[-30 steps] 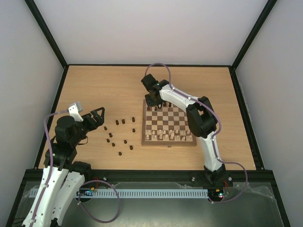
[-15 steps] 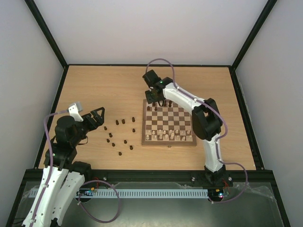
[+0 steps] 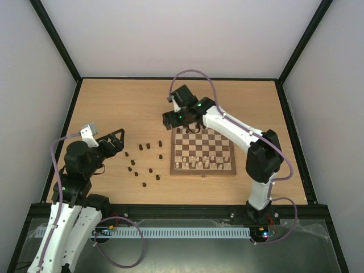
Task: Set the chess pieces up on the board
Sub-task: Pick up the chess piece at the center of the board.
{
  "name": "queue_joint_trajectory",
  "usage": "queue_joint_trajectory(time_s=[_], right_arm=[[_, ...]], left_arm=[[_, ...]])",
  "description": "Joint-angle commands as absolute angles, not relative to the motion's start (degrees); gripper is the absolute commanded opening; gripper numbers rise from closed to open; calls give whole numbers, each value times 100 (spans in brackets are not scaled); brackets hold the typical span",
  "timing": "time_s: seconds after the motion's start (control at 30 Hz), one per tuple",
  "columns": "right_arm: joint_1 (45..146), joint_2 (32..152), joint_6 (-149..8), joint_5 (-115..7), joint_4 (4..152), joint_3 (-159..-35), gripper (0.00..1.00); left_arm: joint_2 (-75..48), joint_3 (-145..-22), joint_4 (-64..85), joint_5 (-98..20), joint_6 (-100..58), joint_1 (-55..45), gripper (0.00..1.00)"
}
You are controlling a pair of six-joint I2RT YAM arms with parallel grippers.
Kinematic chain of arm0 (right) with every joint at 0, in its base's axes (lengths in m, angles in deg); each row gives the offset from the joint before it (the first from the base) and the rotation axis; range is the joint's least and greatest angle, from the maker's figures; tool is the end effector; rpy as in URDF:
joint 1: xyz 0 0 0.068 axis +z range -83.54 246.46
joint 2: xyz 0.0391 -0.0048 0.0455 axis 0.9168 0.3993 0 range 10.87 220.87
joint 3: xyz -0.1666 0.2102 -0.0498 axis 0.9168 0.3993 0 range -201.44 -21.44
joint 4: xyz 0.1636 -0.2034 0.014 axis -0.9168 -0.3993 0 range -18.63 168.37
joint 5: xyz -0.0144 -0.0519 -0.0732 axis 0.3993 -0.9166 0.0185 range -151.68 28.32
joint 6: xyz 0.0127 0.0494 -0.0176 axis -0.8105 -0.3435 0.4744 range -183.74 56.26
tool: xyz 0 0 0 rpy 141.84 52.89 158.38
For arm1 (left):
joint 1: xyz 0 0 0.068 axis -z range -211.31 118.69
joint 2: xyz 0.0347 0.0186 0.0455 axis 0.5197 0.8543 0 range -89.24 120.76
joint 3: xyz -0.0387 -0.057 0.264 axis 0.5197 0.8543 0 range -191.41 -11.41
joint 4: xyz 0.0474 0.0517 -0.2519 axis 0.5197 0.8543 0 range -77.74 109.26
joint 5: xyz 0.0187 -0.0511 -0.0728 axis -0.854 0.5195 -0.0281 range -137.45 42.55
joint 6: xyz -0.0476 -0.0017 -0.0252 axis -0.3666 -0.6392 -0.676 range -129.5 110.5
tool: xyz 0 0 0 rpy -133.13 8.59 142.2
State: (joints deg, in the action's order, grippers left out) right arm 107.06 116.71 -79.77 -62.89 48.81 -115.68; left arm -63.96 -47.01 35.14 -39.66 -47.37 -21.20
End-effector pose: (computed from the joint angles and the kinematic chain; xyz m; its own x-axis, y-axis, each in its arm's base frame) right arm 0.3243 0.2770 0.3048 -0.6566 -0.1991 -0.7275 -0.4755 0.8580 0.1944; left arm 0.1155 -0.0255 0.3054 -0.3557 -0.5543 -0.7525 0.1088 0.7752 -0.6223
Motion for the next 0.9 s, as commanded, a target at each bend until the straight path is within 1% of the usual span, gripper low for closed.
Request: queue_joint_trajectory(time_s=[0.0,0.1,0.17,0.33,0.5,0.87], right_arm=[[11096,11930,-7904,-5731,4776,-11631,81],[11314,12184,-8004,-5797,4694,-11800,67],[11480,12333,-8063,-5923,4636,-11903,63],[11796,12718,-8251,-6247,4483,-12185,62],[11970,13208,-8371,-6363,4370,-12609,54],[12160,14066,-8500,-6645,4017,-13467,43]], left_arm=[[-6586,-4861,3551,-4042,-4698,-2107,99],[-6611,-4909,3602,-4029,-4733,-2103,99],[-6619,-4940,3632,-4020,-4760,-2103,100],[-6647,-4986,3642,-3964,-4818,-2103,100],[-6694,-5035,3646,-3924,-4859,-2105,99],[-6797,-5049,3629,-3810,-4932,-2103,100]])
